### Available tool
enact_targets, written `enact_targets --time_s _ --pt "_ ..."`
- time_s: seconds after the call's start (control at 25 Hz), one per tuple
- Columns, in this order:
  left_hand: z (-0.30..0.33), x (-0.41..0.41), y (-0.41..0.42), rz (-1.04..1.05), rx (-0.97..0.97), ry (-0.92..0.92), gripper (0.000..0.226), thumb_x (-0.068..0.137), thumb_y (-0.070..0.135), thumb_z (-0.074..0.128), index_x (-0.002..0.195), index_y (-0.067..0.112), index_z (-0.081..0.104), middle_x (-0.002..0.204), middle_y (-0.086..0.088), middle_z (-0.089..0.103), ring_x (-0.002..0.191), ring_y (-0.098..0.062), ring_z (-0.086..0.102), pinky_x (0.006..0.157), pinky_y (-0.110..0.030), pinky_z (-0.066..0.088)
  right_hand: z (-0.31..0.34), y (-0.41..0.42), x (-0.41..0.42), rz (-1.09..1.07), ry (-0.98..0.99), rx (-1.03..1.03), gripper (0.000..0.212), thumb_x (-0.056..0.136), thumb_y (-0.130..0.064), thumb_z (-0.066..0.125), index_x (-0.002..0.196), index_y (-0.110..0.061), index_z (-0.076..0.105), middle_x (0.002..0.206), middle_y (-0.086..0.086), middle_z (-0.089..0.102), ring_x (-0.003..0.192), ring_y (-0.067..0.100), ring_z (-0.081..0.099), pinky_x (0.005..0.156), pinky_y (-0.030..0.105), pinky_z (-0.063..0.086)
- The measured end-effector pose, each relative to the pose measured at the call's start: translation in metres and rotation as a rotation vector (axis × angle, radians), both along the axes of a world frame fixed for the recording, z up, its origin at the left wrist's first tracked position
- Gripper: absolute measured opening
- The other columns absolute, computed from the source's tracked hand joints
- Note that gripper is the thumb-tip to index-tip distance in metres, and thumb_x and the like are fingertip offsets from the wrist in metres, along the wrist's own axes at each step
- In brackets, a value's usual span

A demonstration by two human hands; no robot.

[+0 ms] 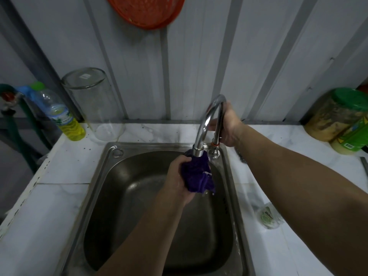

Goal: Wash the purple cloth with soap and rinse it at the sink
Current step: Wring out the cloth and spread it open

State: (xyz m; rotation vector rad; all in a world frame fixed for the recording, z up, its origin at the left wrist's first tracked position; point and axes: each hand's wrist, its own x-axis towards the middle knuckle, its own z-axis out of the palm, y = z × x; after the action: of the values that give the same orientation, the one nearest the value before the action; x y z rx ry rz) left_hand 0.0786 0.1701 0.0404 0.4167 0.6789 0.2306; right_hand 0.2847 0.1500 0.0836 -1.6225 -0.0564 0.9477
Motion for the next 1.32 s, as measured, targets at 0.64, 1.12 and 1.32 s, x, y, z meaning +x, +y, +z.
enact_targets --time_s 0.64,1.12,1.32 --pt "0.009 -0.062 0.002 -0.365 0.127 -0.023 0.040 0.079 0.020 0.060 0.111 -0.002 0.068 0.092 -0.020 0.072 0.081 -0.033 0.070 0.075 -0.040 0.057 -0.022 -0.063 -0.144 0.167 -0.270 -0.017 0.029 0.084 -0.036 0.078 0.100 -0.013 0.069 0.092 0.013 0.077 0.086 0.031 0.076 0.084 0.052 0.062" --pt "0.027 -0.089 -0.006 -0.642 0.196 0.042 0.026 0.085 0.035 0.066 0.093 0.011 0.062 0.064 0.004 0.049 0.042 -0.006 0.041 0.042 -0.018 0.036 -0.048 -0.077 -0.172 0.173 0.337 0.601 0.087 0.071 -0.047 0.085 0.141 -0.008 0.053 0.137 0.028 0.059 0.126 0.042 0.058 0.097 0.050 0.054" --pt "0.040 -0.084 -0.019 -0.696 0.111 0.066 0.044 0.085 0.058 0.067 0.073 0.016 0.059 0.055 0.005 0.046 0.036 -0.005 0.041 0.036 -0.017 0.034 -0.036 -0.073 -0.168 0.191 0.381 0.621 0.056 0.059 -0.029 0.093 0.102 -0.001 0.071 0.099 0.021 0.072 0.090 0.031 0.072 0.079 0.042 0.061"
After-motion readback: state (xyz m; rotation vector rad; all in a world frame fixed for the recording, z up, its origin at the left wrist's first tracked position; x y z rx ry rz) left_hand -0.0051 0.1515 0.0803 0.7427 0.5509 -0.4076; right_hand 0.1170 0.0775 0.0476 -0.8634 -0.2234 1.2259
